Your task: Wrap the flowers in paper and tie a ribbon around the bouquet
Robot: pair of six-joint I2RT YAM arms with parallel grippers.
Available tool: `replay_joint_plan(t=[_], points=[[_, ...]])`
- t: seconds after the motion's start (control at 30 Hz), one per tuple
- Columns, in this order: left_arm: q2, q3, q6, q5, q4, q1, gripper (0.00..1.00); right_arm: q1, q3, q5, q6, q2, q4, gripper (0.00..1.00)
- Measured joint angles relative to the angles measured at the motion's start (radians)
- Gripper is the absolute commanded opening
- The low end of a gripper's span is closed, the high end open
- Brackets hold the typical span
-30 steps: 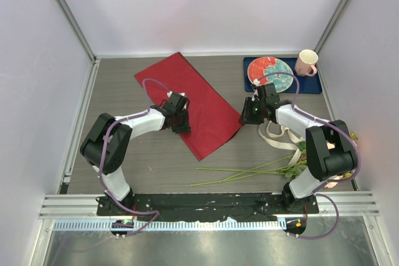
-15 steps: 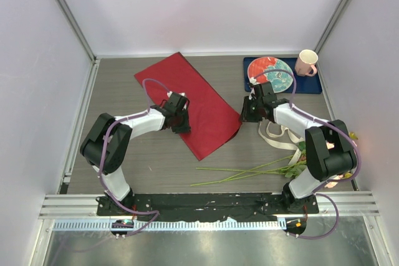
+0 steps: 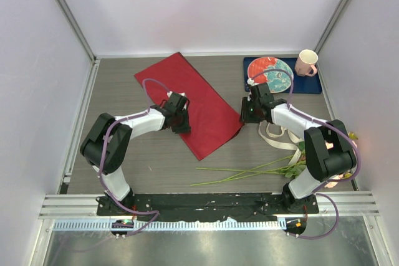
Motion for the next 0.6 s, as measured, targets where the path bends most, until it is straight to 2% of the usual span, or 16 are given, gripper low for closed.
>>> replay_joint_plan(t=[0.1, 0.6], points=[[0.001, 0.002, 0.0, 0.0, 0.0, 0.0, 0.0, 0.005, 0.0, 0.013, -0.008, 0.0, -0.005, 0.27], [0.003, 0.005, 0.002, 0.001, -0.005, 0.0, 0.0, 0.048, 0.018, 0.117, -0.024, 0.0, -0.031, 0.27]])
